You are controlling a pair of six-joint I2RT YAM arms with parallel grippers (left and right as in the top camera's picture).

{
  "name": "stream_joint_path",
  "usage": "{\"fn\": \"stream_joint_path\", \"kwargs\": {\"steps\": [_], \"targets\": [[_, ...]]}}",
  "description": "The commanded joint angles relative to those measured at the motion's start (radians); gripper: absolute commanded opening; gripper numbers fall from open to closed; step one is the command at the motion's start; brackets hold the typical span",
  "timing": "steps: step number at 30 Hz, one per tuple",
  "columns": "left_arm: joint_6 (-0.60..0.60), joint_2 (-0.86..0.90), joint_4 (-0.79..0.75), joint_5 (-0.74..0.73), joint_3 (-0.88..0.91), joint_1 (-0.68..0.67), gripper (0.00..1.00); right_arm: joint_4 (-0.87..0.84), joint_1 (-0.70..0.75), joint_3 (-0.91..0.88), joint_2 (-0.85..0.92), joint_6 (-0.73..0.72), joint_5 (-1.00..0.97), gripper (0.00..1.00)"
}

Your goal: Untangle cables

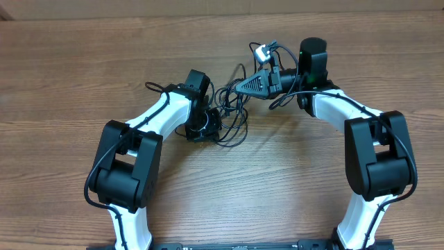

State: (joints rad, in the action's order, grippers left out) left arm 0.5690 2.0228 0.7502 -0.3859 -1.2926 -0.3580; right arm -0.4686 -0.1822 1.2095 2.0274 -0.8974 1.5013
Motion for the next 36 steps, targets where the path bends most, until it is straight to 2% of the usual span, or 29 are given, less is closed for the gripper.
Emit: {"fn": "stream_joint_path", "kwargs": {"steps": [1,4,11,18,28,36], "targets": [[-0.016,0.012,0.006,0.045,0.017,-0.002,0.1,-0.078,0.025,0.008,-0.002,-0.222,0.018,0.04],[-0.016,0.012,0.004,0.045,0.017,-0.002,0.1,-0.124,0.044,0.008,-0.002,-0.295,0.015,0.04],[-0.016,0.012,0.005,0.045,0.017,-0.002,0.1,-0.124,0.087,0.007,-0.002,-0.289,0.036,0.04],[-0.016,0.012,0.005,0.045,0.017,-0.002,0.11,-0.063,0.091,-0.018,-0.002,-0.182,0.069,0.04],[-0.016,0.012,0.005,0.045,0.017,-0.002,0.11,0.211,0.093,-0.099,-0.002,0.115,0.06,0.04],[-0.016,0.012,0.005,0.045,0.017,-0.002,0.14,0.356,0.093,-0.191,-0.002,0.148,-0.105,0.05]]}}
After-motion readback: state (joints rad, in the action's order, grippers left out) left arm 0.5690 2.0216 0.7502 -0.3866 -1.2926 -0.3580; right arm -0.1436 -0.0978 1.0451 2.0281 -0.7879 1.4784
